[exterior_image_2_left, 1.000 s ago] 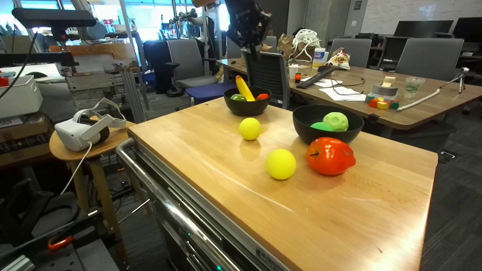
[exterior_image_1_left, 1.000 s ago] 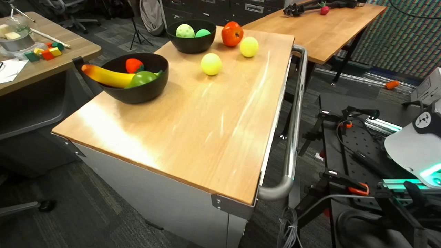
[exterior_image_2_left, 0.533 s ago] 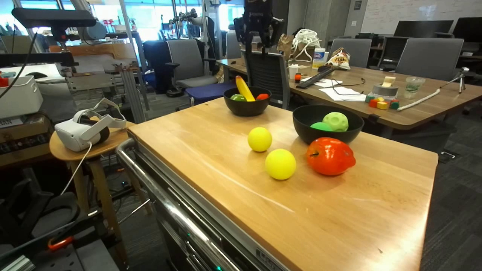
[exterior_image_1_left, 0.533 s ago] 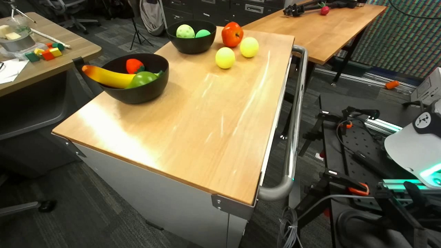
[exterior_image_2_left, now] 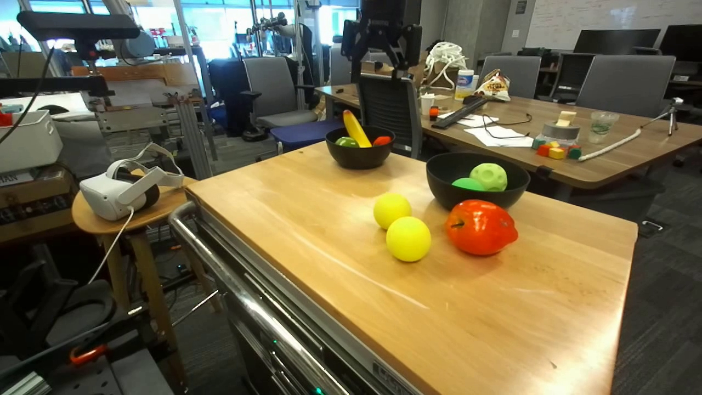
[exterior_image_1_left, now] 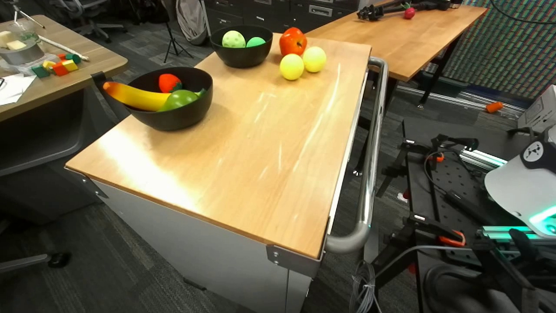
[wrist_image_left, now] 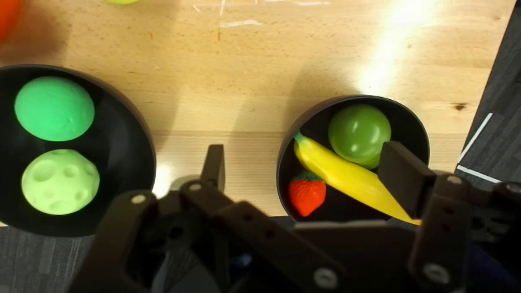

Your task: Put the fruits in the bowls one by one then move the apple to the left

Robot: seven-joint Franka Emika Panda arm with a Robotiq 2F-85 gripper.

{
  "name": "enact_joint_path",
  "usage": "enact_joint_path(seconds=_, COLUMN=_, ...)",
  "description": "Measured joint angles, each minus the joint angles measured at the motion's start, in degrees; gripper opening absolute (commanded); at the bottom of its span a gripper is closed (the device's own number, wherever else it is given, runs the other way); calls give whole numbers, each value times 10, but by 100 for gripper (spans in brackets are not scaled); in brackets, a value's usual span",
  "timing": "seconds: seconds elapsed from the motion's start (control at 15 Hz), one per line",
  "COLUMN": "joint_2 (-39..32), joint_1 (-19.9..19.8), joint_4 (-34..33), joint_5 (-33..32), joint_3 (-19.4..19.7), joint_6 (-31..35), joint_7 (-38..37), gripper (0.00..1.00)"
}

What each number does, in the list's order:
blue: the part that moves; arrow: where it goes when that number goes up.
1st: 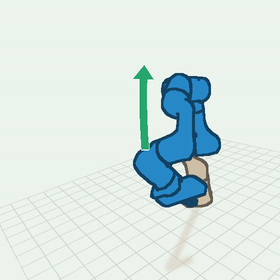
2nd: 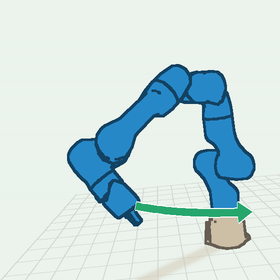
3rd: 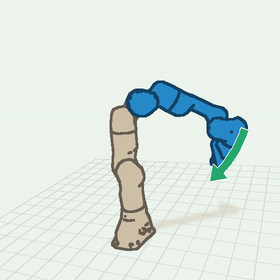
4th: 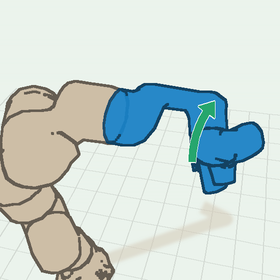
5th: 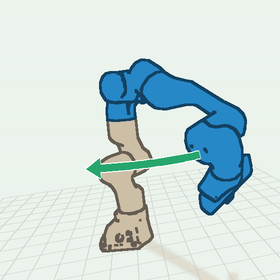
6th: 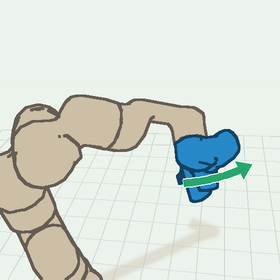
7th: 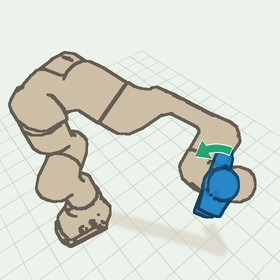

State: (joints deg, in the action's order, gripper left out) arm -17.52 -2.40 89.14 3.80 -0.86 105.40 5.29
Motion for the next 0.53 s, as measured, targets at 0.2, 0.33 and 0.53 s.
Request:
enact_joint_path(seconds=0.2, joint_2=-1, joint_1=0, joint_4=16, joint_5=-4, joint_3=1, joint_6=0, joint_7=0, gripper=100)
enact_joint_path(seconds=0.33, joint_2=3, joint_1=-1, joint_4=42, joint_5=-5, joint_3=7, joint_6=0, joint_7=0, gripper=100)
enact_joint_path(seconds=0.53, joint_2=21, joint_1=-5, joint_4=93, joint_5=-5, joint_3=19, joint_6=10, joint_7=-1, gripper=100)
